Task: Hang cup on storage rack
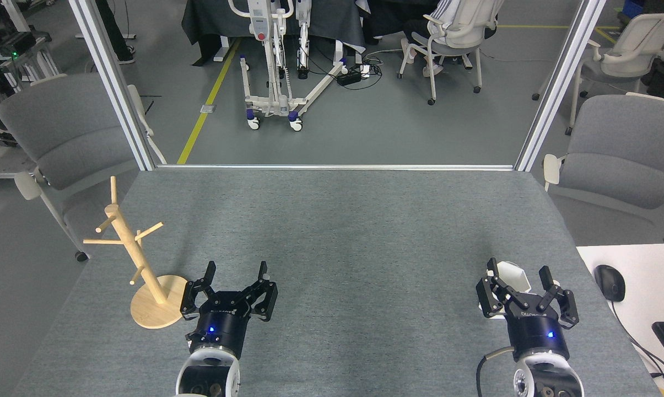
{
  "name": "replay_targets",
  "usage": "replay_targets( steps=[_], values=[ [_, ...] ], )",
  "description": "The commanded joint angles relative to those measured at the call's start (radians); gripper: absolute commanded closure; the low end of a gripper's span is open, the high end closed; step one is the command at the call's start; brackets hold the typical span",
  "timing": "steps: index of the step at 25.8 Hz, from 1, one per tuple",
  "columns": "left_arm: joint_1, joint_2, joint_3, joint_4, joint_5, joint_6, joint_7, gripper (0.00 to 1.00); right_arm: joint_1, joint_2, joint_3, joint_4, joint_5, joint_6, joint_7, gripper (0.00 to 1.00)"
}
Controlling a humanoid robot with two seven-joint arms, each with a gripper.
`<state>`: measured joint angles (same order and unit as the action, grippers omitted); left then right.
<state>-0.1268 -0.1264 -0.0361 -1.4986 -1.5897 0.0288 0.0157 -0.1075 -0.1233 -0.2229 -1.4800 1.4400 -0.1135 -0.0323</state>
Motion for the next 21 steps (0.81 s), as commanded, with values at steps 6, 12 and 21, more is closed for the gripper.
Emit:
replay_targets(
  steps=[6,12,21],
  values=[
    [0.009,-0.002,0.001,-0.011,0.002,0.005,0.009,0.01,0.005,0.001,0.007,-0.003,0.000,-0.009,0.000,0.01],
    [0.010,-0.001,0.001,-0.048,0.002,0.011,0.009,0.01,0.063,-0.004,0.005,-0.046,0.000,-0.058,-0.009,0.01],
    [0.012,0.001,-0.002,-0.069,0.002,-0.001,0.009,0.01,0.147,-0.067,-0.061,0.093,0.002,-0.123,-0.055,0.01]
  ],
)
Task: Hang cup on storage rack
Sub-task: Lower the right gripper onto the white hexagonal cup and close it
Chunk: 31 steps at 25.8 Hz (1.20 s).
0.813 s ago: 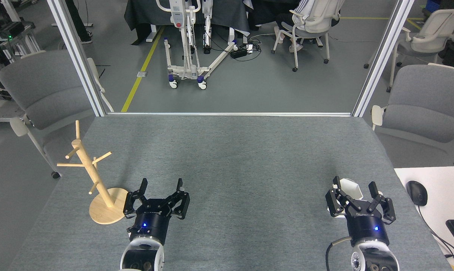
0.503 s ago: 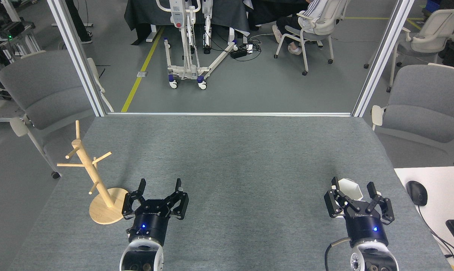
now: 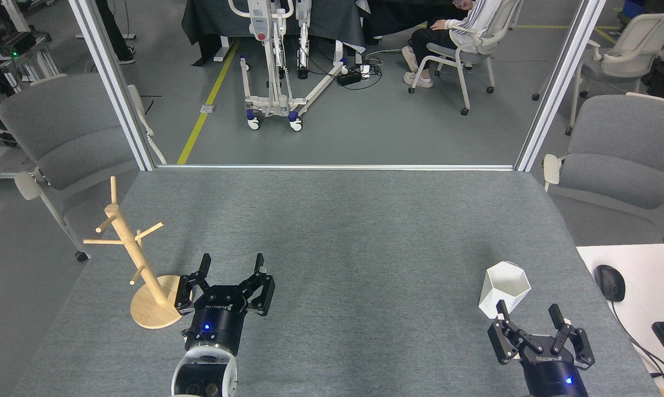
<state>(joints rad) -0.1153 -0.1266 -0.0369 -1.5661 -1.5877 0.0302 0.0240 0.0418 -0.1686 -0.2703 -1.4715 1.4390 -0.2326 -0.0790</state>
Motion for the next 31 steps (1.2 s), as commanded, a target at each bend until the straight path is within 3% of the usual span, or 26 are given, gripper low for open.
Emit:
replay_targets(
  steps=[1,6,14,17,20,31],
  values=[
    [0.000,-0.001,-0.001,-0.002,0.000,-0.003,0.002,0.01,-0.008,-0.026,-0.013,0.108,0.003,-0.002,-0.007,0.01],
    [0.000,-0.001,-0.003,0.000,0.000,-0.004,0.001,0.01,-0.071,-0.042,-0.009,0.181,0.004,0.055,-0.007,0.01],
    [-0.001,-0.002,-0.006,0.008,-0.002,-0.004,0.001,0.01,-0.120,-0.062,0.003,0.220,0.017,0.069,-0.007,0.01],
    [-0.003,-0.004,-0.006,0.009,-0.002,-0.004,0.001,0.01,-0.140,-0.068,0.029,0.241,0.046,0.068,-0.007,0.01],
    [-0.006,-0.004,-0.006,0.008,-0.002,-0.004,0.001,0.01,-0.145,-0.065,0.045,0.246,0.083,0.068,-0.007,0.01],
    [-0.007,-0.004,-0.006,0.011,-0.002,-0.003,-0.001,0.01,-0.155,-0.060,0.049,0.257,0.089,0.065,-0.005,0.01]
  ],
)
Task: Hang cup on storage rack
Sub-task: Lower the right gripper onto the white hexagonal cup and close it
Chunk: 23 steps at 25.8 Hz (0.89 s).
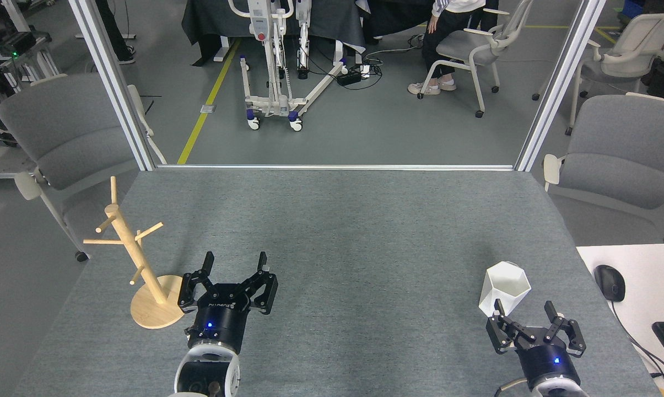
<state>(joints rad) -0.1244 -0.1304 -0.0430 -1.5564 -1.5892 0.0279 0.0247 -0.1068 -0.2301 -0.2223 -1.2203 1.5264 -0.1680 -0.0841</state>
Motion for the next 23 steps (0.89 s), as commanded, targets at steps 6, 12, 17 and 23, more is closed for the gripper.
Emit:
replay_targets(
  steps=[6,12,17,23],
  values=[
    [0.003,0.002,0.000,0.001,0.000,0.000,-0.002,0.01,-0.028,0.003,0.001,0.041,0.000,0.004,0.003,0.01],
    [0.006,0.002,0.000,0.001,-0.002,0.000,-0.002,0.01,-0.076,0.002,0.003,0.097,0.001,0.004,0.004,0.01],
    [0.006,0.002,0.000,0.010,-0.002,0.000,-0.002,0.01,-0.099,0.002,0.003,0.117,0.001,0.004,0.004,0.01],
    [0.006,0.002,0.000,0.012,-0.002,0.001,-0.002,0.01,-0.099,0.002,0.003,0.127,0.001,0.004,0.004,0.01]
  ],
)
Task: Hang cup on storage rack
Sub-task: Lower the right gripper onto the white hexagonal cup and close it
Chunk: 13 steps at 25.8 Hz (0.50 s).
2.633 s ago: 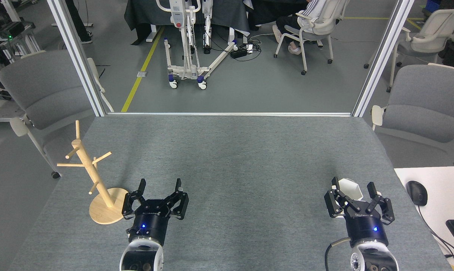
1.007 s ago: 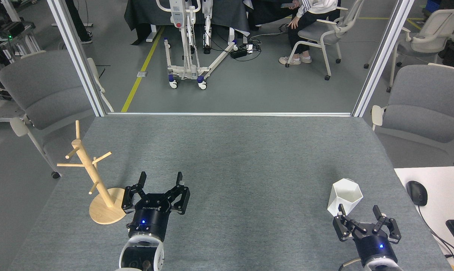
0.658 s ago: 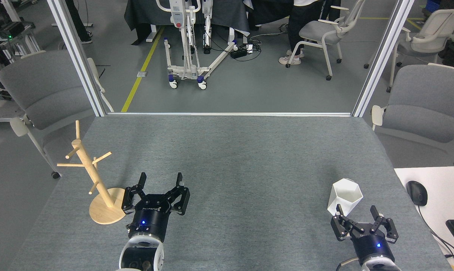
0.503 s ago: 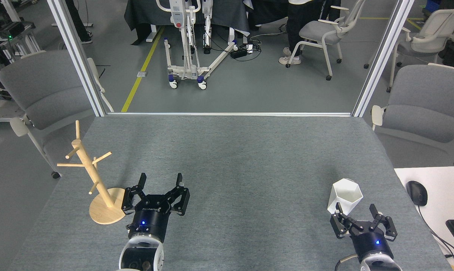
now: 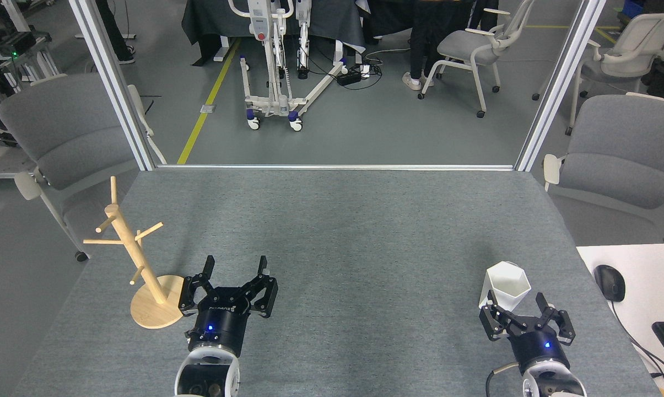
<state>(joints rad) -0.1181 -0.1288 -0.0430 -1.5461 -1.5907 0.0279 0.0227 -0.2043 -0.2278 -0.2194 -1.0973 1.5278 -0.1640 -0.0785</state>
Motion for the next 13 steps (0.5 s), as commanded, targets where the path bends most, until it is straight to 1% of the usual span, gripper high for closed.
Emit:
replay_targets(
  steps=[1,8,13],
  values=[
    [0.000,0.000,0.000,0.001,0.000,0.001,0.000,0.01,-0.003,-0.001,0.002,0.004,0.000,0.000,-0.001,0.01],
    [0.000,0.002,0.000,0.012,0.000,0.001,0.002,0.01,-0.004,0.001,0.005,0.019,0.000,0.000,-0.001,0.01],
    [-0.002,0.000,0.000,0.023,0.000,0.003,0.005,0.01,-0.041,-0.002,0.020,0.060,0.000,0.001,-0.001,0.01]
  ],
)
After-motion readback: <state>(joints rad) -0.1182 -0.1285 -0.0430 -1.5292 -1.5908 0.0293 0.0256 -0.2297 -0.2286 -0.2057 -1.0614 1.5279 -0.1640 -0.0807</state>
